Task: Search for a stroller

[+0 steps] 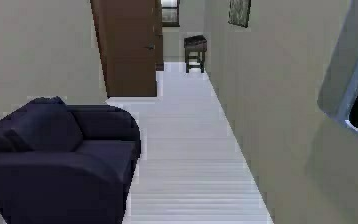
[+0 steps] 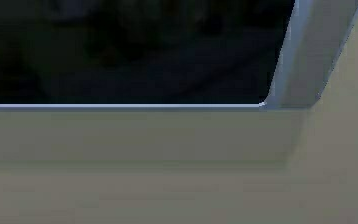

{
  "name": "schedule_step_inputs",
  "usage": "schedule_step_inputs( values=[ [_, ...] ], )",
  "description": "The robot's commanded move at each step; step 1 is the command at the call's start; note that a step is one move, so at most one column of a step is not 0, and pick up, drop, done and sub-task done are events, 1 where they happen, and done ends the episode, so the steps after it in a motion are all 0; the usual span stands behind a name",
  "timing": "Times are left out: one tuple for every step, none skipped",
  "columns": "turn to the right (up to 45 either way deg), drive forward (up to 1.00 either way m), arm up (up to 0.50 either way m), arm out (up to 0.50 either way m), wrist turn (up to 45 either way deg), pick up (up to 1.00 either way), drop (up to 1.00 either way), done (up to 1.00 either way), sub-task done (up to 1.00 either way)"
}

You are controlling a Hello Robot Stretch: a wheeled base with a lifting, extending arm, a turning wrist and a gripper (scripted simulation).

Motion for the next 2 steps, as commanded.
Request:
schedule_step_inputs(
  values=[
    [0.0,1.0,0.0,0.0,0.0,0.0,0.0,0.0,0.0],
    [0.0,1.0,0.0,0.0,0.0,0.0,0.0,0.0,0.0]
  ],
)
